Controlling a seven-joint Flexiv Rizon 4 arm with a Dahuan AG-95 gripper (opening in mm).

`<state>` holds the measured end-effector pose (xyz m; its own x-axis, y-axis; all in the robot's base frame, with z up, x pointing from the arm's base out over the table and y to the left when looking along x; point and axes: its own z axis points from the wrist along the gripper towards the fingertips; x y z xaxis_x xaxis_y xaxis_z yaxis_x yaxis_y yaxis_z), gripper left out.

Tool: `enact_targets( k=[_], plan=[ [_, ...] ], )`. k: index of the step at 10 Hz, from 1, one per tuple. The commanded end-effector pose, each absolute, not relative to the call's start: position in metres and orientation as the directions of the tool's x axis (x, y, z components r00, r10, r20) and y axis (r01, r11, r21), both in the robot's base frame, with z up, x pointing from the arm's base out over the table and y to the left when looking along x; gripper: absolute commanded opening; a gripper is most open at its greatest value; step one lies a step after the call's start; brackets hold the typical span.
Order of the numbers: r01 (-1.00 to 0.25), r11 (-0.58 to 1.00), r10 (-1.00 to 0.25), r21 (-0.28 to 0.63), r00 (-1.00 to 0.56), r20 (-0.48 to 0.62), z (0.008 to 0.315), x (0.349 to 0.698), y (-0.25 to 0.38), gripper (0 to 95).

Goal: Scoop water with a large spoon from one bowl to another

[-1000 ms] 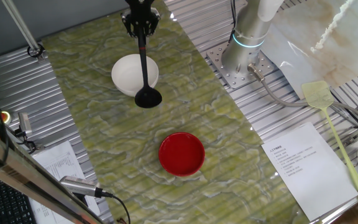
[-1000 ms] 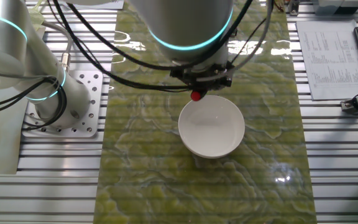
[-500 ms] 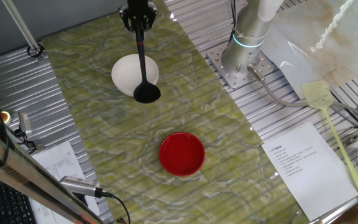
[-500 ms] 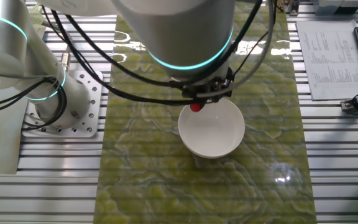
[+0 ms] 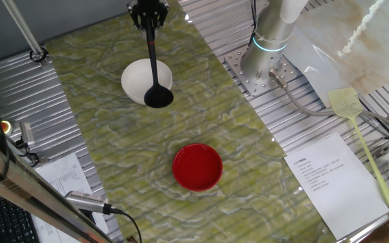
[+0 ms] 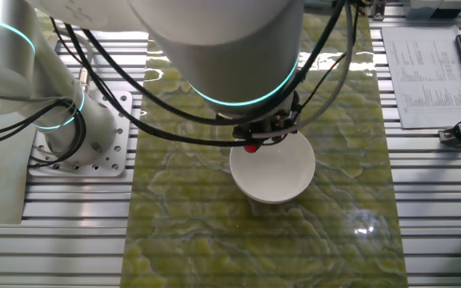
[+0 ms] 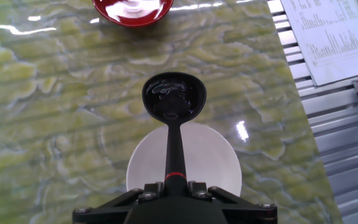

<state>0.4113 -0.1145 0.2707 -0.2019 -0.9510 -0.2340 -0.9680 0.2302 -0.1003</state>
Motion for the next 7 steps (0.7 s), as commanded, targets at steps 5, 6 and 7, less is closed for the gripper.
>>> enact_targets(
  k=[5,6,7],
  plan=[
    [-0.972,0.214,-0.953,-0.096,-0.187,-0.238,0.274,0.414,-0.132,0.0],
    [-0.973,0.211,-0.954,-0.096,-0.184,-0.238,0.274,0.414,-0.136,0.0],
    [-0.973,0.209,-0.955,-0.096,-0.181,-0.237,0.275,0.414,-0.139,0.0]
  ],
)
